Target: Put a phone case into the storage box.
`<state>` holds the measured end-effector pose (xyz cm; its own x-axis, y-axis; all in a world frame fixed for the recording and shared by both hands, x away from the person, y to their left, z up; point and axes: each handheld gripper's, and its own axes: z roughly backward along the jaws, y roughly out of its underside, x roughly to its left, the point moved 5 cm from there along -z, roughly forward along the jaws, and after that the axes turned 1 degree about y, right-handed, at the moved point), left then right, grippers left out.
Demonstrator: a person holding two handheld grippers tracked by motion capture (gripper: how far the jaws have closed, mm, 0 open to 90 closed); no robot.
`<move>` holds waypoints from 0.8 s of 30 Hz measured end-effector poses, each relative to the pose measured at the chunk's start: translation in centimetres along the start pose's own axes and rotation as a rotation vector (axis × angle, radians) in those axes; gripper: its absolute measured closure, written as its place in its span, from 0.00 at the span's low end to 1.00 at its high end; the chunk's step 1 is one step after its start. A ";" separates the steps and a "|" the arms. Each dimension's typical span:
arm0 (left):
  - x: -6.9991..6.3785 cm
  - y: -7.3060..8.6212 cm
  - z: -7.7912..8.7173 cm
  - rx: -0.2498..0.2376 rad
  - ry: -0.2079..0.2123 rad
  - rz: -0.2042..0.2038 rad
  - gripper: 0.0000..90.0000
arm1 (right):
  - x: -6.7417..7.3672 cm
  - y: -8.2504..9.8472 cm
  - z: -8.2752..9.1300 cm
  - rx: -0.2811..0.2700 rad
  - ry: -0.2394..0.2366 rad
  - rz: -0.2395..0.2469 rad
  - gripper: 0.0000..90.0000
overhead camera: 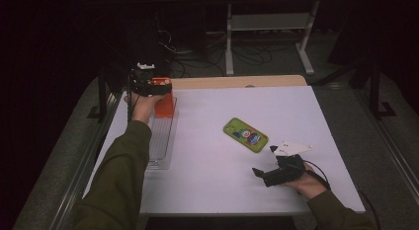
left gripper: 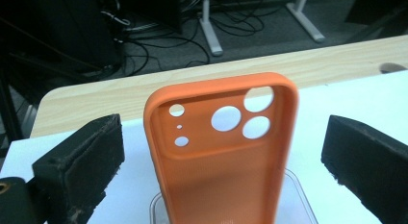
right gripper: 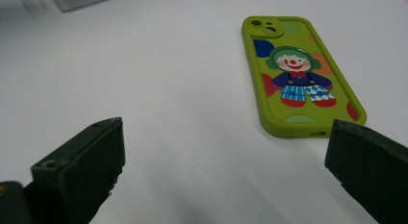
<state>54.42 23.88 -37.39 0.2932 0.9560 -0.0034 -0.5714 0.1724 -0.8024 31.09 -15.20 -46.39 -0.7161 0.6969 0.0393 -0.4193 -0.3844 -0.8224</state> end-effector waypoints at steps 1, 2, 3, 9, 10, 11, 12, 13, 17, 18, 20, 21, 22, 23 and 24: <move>0.0 0.0 0.3 0.000 0.010 -0.005 0.01 | 0.0 0.0 0.0 0.002 0.001 0.003 0.00; -0.1 0.0 0.7 0.001 0.023 -0.013 0.01 | 0.0 0.0 0.0 0.002 0.001 0.000 0.00; -0.2 0.0 1.0 0.003 0.032 -0.023 0.01 | 0.1 -0.1 0.0 0.006 0.001 -0.002 0.00; -0.9 0.6 3.2 0.010 0.106 -0.083 0.01 | 0.1 -0.2 0.0 0.005 0.009 -0.003 0.00; -1.1 0.8 3.6 0.015 0.118 -0.097 0.01 | 0.0 -0.2 0.0 0.001 0.011 0.003 0.00; -1.2 0.9 3.8 0.019 0.126 -0.103 0.01 | 0.1 -0.2 0.1 0.000 0.010 -0.004 0.00; -1.5 1.2 4.2 0.025 0.142 -0.120 0.01 | 0.0 -0.2 0.1 -0.002 0.010 0.000 0.00; -1.7 1.3 4.5 0.028 0.150 -0.131 0.01 | 0.0 -0.2 0.2 -0.002 0.011 -0.007 0.00; -2.9 1.9 6.0 0.023 0.207 -0.158 0.01 | -0.2 -0.1 0.4 -0.005 0.013 -0.010 0.00; -3.4 2.1 6.4 0.023 0.228 -0.162 0.01 | -0.2 -0.1 0.4 -0.008 0.015 -0.007 0.00; -4.0 2.4 7.0 0.017 0.250 -0.177 0.01 | -0.2 -0.3 0.4 -0.012 0.015 -0.014 0.00; -4.4 2.5 7.3 0.017 0.266 -0.190 0.01 | -0.3 -0.3 0.4 -0.011 0.016 -0.010 0.00; -4.9 2.7 7.6 0.014 0.288 -0.197 0.01 | -0.3 -0.3 0.4 -0.014 0.016 -0.005 0.00; -5.2 2.7 7.8 0.007 0.302 -0.198 0.01 | -0.4 -0.3 0.3 -0.015 0.016 -0.007 0.00; -5.6 2.8 8.0 0.009 0.321 -0.203 0.01 | -0.4 -0.3 0.3 -0.013 0.017 -0.010 0.00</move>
<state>45.02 20.93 -34.89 0.6256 0.7794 -0.0331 -0.4836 0.3541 -0.8004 31.33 -15.53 -45.94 -0.7025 0.7107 0.0378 -0.4189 -0.3700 -0.8292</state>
